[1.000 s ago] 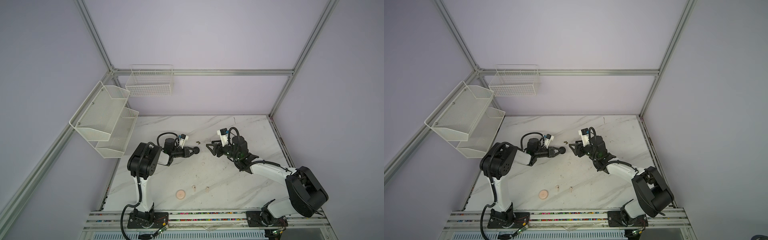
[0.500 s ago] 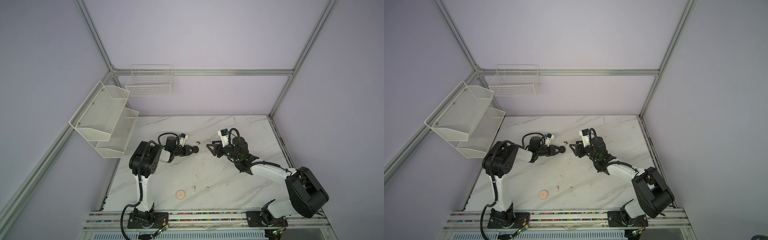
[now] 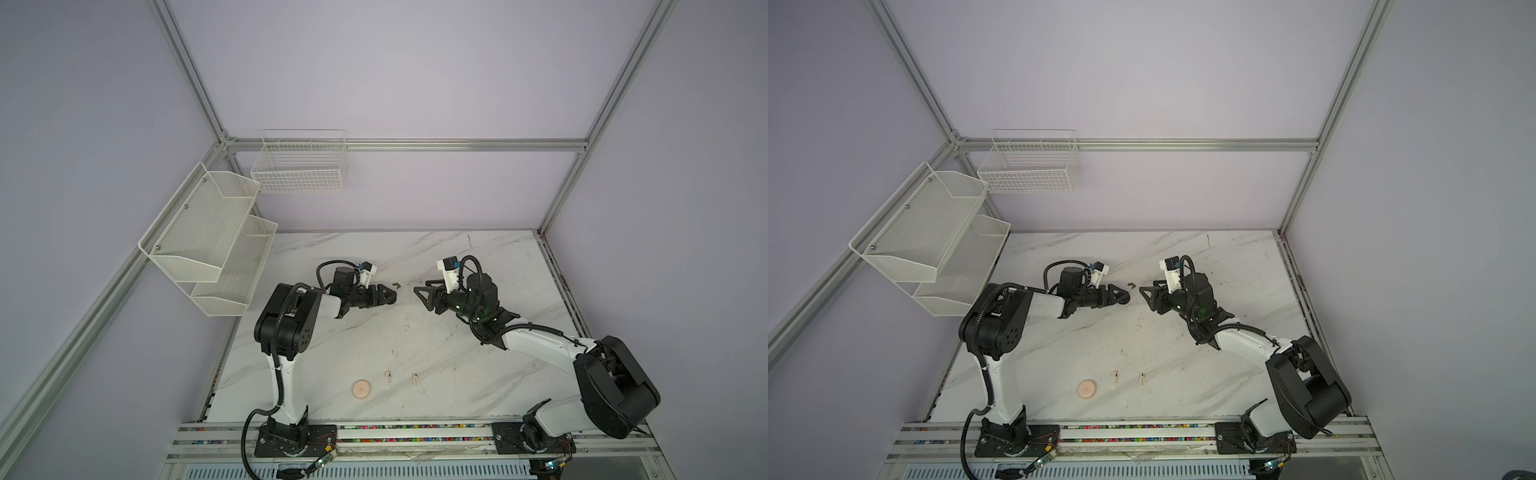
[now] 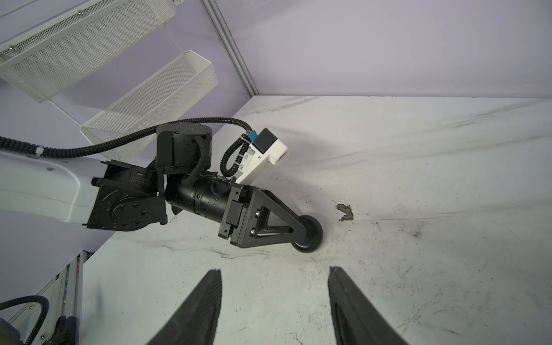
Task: Insert wireless bluetooth earbuds into charging case
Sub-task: Place the charging case at the center of the table.
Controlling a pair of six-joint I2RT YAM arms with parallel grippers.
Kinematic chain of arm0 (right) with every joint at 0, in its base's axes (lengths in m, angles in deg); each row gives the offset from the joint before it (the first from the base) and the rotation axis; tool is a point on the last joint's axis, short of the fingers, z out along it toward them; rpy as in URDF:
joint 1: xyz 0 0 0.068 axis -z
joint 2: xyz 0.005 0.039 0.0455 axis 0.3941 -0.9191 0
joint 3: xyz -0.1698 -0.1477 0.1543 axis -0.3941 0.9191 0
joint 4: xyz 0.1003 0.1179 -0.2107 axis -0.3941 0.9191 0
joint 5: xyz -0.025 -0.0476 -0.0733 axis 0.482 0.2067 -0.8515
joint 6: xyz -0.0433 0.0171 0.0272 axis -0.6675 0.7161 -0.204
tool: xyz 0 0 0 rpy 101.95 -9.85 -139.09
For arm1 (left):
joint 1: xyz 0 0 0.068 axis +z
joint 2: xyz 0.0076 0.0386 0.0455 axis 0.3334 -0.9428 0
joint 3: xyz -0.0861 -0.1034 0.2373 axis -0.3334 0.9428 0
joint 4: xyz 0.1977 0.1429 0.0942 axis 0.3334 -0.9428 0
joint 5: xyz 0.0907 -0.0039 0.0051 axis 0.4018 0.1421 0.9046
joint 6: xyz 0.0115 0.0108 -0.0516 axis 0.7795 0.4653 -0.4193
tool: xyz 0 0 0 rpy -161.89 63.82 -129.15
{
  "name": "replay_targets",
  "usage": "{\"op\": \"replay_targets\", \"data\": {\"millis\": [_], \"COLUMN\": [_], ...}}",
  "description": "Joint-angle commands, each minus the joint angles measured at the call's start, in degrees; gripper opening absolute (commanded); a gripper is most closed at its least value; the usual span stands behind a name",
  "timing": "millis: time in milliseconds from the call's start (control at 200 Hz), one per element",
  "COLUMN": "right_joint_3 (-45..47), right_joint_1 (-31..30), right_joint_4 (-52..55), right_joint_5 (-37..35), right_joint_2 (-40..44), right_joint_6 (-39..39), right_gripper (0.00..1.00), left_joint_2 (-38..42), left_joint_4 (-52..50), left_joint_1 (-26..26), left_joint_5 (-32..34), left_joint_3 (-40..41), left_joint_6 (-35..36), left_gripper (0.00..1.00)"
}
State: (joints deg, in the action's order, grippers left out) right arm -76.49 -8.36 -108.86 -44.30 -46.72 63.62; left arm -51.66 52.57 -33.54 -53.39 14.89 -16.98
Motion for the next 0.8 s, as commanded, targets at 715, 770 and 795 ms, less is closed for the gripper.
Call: {"op": "replay_targets", "data": {"millis": [715,770,795], "right_joint_3": [9.0,6.6,5.6], "right_joint_1": [-20.8,-24.2,-25.9], "right_joint_4": [14.4,17.7,18.6], "right_joint_5": [8.6,8.8,8.6], "right_joint_2": [16.7,13.2,11.2], "right_joint_6": [-34.1,-38.4,-40.0], "right_gripper": [0.65,0.65,0.64], "left_joint_2": [38.3,41.2,42.3], "left_joint_4": [-29.8,-31.9,-33.5], "left_joint_1": [0.7,1.9,2.5], "left_joint_5": [27.8,29.0,30.4], "left_joint_3": [14.2,16.0,16.3], "left_joint_6": [-1.9,-3.7,-5.3], "left_gripper": [0.76,0.79,0.79]}}
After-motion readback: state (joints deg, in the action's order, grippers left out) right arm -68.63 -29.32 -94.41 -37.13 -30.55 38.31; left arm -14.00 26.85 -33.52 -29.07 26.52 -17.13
